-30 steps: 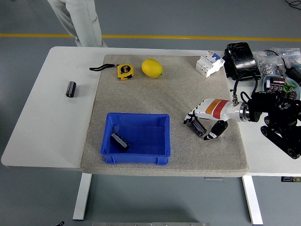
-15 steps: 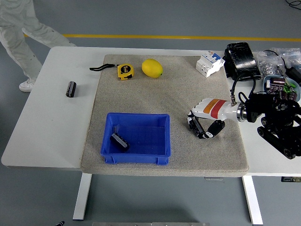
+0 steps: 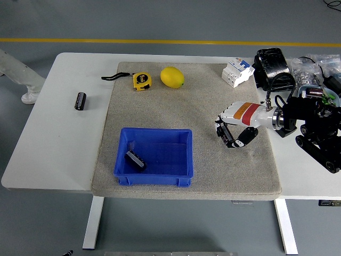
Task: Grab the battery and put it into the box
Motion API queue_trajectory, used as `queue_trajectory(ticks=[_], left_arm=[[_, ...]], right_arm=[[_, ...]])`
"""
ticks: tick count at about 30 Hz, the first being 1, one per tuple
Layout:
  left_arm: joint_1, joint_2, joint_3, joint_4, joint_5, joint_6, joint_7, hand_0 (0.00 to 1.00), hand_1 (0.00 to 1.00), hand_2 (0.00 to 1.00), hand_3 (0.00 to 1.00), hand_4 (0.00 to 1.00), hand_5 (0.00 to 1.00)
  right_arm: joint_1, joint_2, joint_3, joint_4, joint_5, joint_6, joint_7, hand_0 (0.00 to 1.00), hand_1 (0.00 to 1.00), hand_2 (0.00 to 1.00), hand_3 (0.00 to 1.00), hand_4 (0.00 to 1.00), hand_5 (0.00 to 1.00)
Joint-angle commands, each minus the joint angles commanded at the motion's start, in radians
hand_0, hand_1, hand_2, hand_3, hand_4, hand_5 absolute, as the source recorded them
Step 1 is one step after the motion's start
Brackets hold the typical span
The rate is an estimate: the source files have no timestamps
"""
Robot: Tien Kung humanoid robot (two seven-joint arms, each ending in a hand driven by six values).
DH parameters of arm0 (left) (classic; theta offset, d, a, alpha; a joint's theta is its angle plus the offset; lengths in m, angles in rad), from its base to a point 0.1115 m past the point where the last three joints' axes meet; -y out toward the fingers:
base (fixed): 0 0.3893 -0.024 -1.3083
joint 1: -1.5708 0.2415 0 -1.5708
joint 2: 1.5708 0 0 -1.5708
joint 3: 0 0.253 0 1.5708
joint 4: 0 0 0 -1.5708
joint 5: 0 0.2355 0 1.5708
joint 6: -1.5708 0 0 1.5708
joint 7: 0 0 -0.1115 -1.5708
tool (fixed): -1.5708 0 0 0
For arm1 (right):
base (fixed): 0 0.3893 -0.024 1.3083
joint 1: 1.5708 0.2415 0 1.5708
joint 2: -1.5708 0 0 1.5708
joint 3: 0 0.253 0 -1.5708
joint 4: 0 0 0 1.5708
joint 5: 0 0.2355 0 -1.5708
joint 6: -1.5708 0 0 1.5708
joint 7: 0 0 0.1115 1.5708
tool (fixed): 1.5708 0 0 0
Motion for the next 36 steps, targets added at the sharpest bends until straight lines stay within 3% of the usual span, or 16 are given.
queue_trajectory(ticks=[4, 10, 18, 25, 26, 30, 31, 36], left_arm=[[0.001, 0.001, -0.001, -0.001, 0.002, 0.000, 0.002, 0.739, 0.844, 0.859, 0.676, 0.775, 0.631], [0.006, 0.002, -0.011, -0.004, 0.020, 0.000, 0.009, 0.738, 0.844, 0.859, 0.676, 0.775, 0.631], [0.006, 0.007, -0.028, -0.005, 0.047, 0.001, 0.015, 0.735, 0.842, 0.857, 0.677, 0.775, 0.631], [0.003, 0.010, -0.037, -0.004, 0.062, 0.001, 0.016, 0.735, 0.843, 0.856, 0.676, 0.775, 0.631], [0.003, 0.010, -0.039, -0.004, 0.065, 0.001, 0.016, 0.736, 0.842, 0.856, 0.675, 0.775, 0.631], [-0.001, 0.011, -0.037, -0.004, 0.062, 0.001, 0.014, 0.736, 0.842, 0.856, 0.675, 0.775, 0.631], [-0.003, 0.011, -0.035, -0.004, 0.059, 0.001, 0.013, 0.736, 0.842, 0.854, 0.676, 0.775, 0.631], [-0.005, 0.010, -0.030, -0.003, 0.052, 0.001, 0.011, 0.736, 0.842, 0.854, 0.676, 0.775, 0.631]], right_arm=[[0.024, -0.001, 0.059, 0.038, -0.008, 0.009, 0.001, 0.469, 0.417, 0.465, 0.468, 0.644, 0.028], [0.045, 0.032, 0.113, 0.097, -0.018, 0.022, -0.007, 0.497, 0.434, 0.484, 0.472, 0.640, 0.049], [0.076, 0.060, 0.041, 0.235, -0.018, 0.050, -0.045, 0.509, 0.475, 0.523, 0.482, 0.653, 0.075], [0.093, 0.099, -0.012, 0.283, -0.013, 0.068, -0.073, 0.518, 0.490, 0.551, 0.510, 0.665, 0.094], [0.096, 0.105, -0.017, 0.284, -0.011, 0.073, -0.076, 0.578, 0.610, 0.732, 0.836, 0.854, 0.198], [0.101, 0.115, -0.025, 0.282, 0.002, 0.087, -0.087, 0.578, 0.610, 0.732, 0.836, 0.854, 0.198], [0.102, 0.115, -0.028, 0.282, 0.014, 0.088, -0.084, 0.739, 0.742, 0.857, 0.985, 0.905, 0.186], [0.095, 0.111, -0.032, 0.286, 0.039, 0.088, -0.081, 0.739, 0.742, 0.857, 0.985, 0.905, 0.186]])
